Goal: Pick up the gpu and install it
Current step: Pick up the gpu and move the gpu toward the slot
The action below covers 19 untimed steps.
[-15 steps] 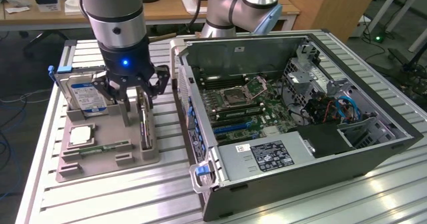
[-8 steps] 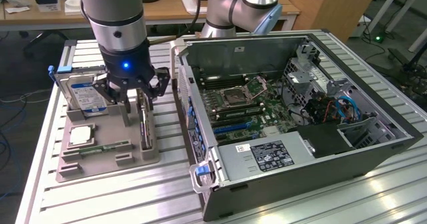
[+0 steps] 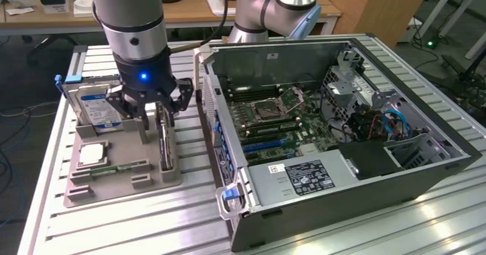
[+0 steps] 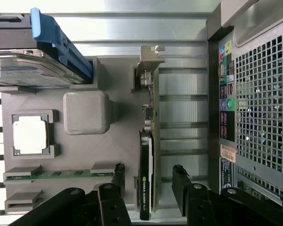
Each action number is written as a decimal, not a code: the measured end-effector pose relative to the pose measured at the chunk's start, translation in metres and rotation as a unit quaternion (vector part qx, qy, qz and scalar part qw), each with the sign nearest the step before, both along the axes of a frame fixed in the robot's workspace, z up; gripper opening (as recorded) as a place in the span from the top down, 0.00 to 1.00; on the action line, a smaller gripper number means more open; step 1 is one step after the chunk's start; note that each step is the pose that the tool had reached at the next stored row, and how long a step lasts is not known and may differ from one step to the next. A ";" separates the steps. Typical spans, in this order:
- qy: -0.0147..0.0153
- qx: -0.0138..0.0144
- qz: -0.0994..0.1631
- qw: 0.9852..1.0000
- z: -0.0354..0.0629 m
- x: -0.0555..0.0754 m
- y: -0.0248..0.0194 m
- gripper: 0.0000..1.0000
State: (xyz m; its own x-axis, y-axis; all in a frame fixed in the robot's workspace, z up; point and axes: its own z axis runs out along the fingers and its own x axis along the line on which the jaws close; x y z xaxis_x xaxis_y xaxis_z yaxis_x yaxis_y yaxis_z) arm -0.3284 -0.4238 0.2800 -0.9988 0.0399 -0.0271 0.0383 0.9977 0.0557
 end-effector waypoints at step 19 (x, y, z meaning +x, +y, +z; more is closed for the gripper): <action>0.000 0.000 0.004 1.000 -0.0099 0.000 -0.0048 0.40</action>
State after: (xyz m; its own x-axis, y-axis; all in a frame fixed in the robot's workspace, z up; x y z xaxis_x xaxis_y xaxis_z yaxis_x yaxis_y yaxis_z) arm -0.3285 -0.4287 0.2700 -0.9991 0.0318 -0.0271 0.0303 0.9980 0.0553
